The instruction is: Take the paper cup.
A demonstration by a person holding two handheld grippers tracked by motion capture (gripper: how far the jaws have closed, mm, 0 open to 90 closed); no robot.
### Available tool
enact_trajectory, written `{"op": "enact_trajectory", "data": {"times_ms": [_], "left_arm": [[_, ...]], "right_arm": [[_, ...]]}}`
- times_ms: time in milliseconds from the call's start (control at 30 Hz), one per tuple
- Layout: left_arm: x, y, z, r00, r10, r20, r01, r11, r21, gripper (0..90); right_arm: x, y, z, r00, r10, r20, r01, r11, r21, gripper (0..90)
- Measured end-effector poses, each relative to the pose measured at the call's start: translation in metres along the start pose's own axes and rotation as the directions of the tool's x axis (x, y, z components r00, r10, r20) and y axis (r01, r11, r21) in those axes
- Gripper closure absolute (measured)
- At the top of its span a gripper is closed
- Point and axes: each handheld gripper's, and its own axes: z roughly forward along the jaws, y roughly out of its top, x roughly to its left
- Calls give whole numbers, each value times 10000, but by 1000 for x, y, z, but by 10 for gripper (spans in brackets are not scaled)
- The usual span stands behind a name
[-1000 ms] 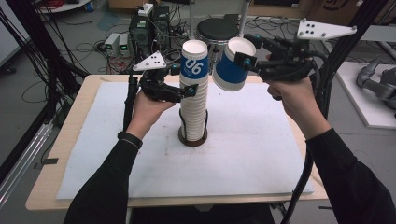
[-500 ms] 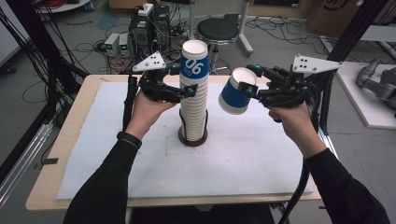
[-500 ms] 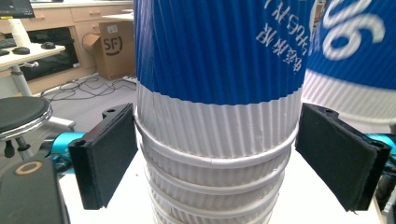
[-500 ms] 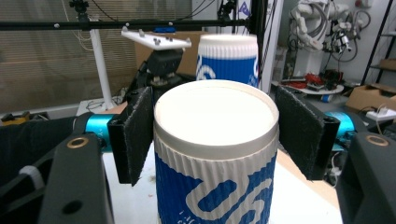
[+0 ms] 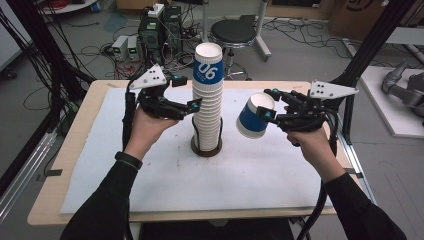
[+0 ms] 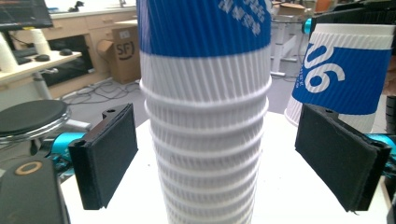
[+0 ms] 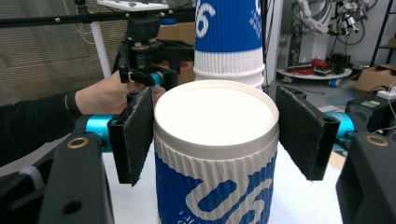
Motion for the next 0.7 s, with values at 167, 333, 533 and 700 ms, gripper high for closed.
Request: {"op": "enact_trajectory", "data": {"times_ms": [167,333,533,700], "left_arm": [[-8,-12,-11,10000,81,-12,-81,10000,-15,130],[-23,-38,-23,10000,19,96,-19,10000,10,130],[-38,-67,-26,9996,-147,235,144,9998,152,130],[-48,-88,-28,9995,-242,177,235,9989,413,130]], "right_arm": [[2,-9,0,9999,68,-97,-68,10000,1,319],[4,-28,0,9989,315,-336,-317,9995,-38,319],[5,-48,3,9983,451,-379,-446,9989,124,319],[7,-63,5,9986,438,-305,-428,9986,319,319]]}}
